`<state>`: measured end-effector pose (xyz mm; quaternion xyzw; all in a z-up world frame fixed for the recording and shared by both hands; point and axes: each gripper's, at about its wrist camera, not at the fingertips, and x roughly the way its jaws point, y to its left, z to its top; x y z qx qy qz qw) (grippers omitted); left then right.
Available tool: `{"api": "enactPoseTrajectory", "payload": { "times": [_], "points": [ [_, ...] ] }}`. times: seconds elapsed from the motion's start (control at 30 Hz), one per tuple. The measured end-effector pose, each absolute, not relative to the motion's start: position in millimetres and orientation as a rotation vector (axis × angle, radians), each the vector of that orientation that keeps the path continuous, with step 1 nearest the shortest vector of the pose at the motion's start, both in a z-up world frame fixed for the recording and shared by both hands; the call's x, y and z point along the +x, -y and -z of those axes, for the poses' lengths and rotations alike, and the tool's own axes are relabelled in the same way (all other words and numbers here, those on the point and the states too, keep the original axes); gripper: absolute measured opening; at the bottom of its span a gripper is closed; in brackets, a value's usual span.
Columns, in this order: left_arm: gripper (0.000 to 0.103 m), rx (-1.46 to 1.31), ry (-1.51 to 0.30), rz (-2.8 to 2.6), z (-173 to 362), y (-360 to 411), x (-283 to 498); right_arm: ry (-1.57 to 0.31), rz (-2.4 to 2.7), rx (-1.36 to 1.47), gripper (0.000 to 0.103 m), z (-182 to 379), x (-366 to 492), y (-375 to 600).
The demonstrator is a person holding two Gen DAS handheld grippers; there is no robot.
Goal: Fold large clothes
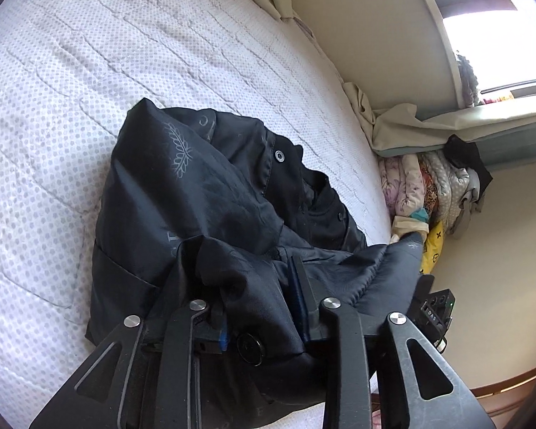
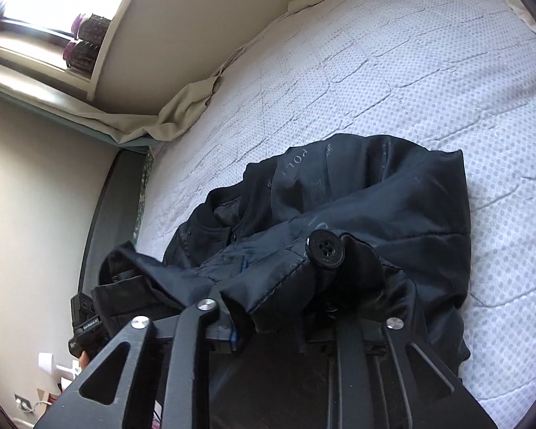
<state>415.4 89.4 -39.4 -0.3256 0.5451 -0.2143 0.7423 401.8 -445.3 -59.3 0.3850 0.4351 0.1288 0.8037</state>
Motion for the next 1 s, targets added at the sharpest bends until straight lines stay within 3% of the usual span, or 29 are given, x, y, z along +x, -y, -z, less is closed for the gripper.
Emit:
{"api": "enactPoseTrajectory", "payload": {
  "times": [0.03, 0.1, 0.2, 0.37, 0.57, 1.0],
  "points": [
    [0.037, -0.721, -1.194, 0.477, 38, -91, 414, -0.92, -0.279, 0.838, 0.031, 58, 402, 448],
    [0.06, -0.758, -1.172, 0.51, 34, -94, 412, -0.891, -0.276, 0.857, 0.045, 56, 400, 452],
    [0.079, -0.853, -1.125, 0.568, 26, -107, 406, -0.868, -0.236, 0.866, 0.054, 57, 398, 458],
    [0.085, -0.723, -1.022, 0.435, 2, -124, 394, -0.87, -0.212, 0.884, 0.055, 58, 398, 460],
    [0.085, -0.475, -0.941, 0.322, -20, -114, 382, -0.782, -0.207, 0.847, 0.062, 28, 378, 468],
    [0.083, -0.287, -1.037, 0.269, 15, -84, 387, -0.868, -0.11, 0.548, 0.069, 23, 347, 473]
  ]
}}
